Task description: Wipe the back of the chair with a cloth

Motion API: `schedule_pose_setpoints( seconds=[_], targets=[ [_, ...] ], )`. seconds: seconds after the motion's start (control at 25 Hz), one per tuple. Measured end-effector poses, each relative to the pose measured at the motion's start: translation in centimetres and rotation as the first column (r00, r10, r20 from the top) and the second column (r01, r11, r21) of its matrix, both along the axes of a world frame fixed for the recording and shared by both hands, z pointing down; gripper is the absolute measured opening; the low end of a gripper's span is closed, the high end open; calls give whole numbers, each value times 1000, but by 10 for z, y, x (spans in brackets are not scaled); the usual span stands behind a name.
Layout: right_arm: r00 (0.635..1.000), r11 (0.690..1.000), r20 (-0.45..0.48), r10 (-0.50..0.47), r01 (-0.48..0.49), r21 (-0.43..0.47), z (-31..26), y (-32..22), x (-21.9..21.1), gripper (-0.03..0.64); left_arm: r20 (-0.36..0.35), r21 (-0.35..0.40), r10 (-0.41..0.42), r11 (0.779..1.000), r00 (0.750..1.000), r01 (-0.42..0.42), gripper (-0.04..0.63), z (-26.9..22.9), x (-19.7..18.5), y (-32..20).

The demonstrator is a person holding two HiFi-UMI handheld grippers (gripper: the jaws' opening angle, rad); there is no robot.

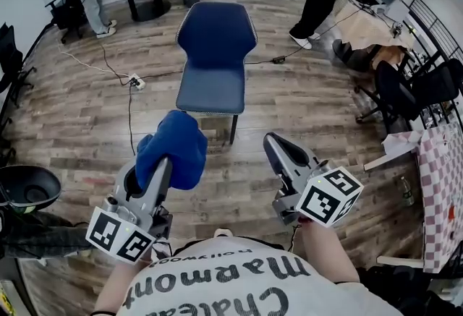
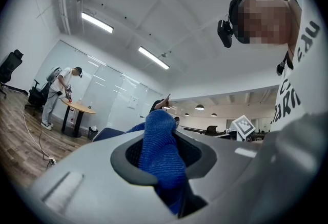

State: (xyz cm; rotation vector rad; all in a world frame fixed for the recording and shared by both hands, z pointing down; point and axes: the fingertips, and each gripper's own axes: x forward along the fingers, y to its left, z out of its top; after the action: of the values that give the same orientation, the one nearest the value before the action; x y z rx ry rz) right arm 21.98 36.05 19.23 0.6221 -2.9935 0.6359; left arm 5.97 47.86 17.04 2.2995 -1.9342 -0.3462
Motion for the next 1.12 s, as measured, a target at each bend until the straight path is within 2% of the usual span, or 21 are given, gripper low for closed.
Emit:
schedule_pose_setpoints(
  seconds=[0.48, 0.68, 1.0, 1.12],
  targets=[
    [1000, 999, 15, 6, -5, -53, 12, -30, -7, 14, -9, -8, 7, 1000, 1000, -7, 91, 2, -1, -35],
    [1000, 997, 6, 21, -20, -74, 18, -44, -19, 14, -23, -34, 5, 999, 1000, -6, 91, 9, -20, -50],
    [997, 994, 6, 83, -82, -73, 15, -80, -46, 14, -35, -47, 62, 997, 997, -63, 91, 15, -57, -95],
    [994, 992, 12, 105, -104, -67, 11, -94, -62, 14, -19, -46, 86, 995, 996, -87, 89, 11, -74, -112]
  ],
)
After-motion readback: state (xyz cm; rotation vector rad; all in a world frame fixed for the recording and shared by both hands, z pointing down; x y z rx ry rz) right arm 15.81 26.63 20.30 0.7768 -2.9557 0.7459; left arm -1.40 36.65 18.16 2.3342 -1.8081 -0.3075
